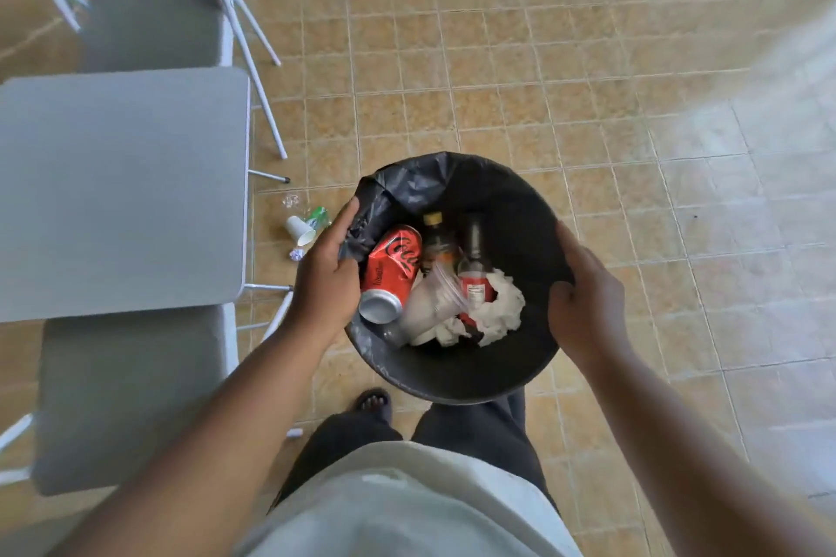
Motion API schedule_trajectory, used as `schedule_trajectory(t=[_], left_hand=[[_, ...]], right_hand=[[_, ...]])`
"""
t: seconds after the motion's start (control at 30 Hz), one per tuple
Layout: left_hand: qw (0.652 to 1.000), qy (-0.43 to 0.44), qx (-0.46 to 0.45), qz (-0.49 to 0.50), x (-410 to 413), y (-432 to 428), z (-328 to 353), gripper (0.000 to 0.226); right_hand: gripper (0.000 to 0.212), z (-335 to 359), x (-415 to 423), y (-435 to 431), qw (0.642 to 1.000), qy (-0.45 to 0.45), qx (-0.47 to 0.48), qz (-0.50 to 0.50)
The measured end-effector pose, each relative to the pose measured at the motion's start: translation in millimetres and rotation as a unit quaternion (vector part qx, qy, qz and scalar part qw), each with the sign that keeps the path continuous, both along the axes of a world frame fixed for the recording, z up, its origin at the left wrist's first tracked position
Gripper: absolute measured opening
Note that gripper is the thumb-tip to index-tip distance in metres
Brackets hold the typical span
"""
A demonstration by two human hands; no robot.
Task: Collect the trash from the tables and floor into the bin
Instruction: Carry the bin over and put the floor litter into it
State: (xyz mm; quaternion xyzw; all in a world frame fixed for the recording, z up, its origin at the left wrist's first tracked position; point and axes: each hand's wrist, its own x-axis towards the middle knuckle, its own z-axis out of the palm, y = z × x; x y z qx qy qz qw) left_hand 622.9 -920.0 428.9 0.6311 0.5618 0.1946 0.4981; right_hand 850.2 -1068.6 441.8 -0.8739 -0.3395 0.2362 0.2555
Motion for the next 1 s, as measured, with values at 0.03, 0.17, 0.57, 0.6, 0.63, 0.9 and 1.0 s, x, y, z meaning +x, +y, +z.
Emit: schedule_trajectory(t=[0.03,0.17,0.57,0.6,0.63,0.9,1.0], left_hand=[[1.0,0.007,0.002,0.023,10,10,-12,0.078],[0.995,0.011,-0.03,0.094,46,45,-73,0.077],[0.993,-0.003,-0.04,0.112,115,175,-392,0.078],[0.993,-0.008,-0.035,0.11,120,186,-418,0.078],[0.993,-0.013,-0.031,0.109,126,198,-441,0.077],[0.995,-0.034,-0.002,0.093,166,293,-568,0.077],[0.995,-0.041,0.004,0.096,174,314,-588,0.075]], right_hand=[[0.077,-14,17,19,1.0,0.009,0.0,0.022],[0.076,-77,73,88,0.996,0.001,-0.017,0.091],[0.079,-385,144,228,0.994,-0.01,-0.057,0.097],[0.078,-412,150,237,0.994,-0.011,-0.054,0.091],[0.078,-437,155,246,0.995,-0.015,-0.048,0.091],[0.08,-562,198,326,0.996,-0.03,0.005,0.081],[0.079,-582,206,345,0.994,-0.05,0.006,0.094]])
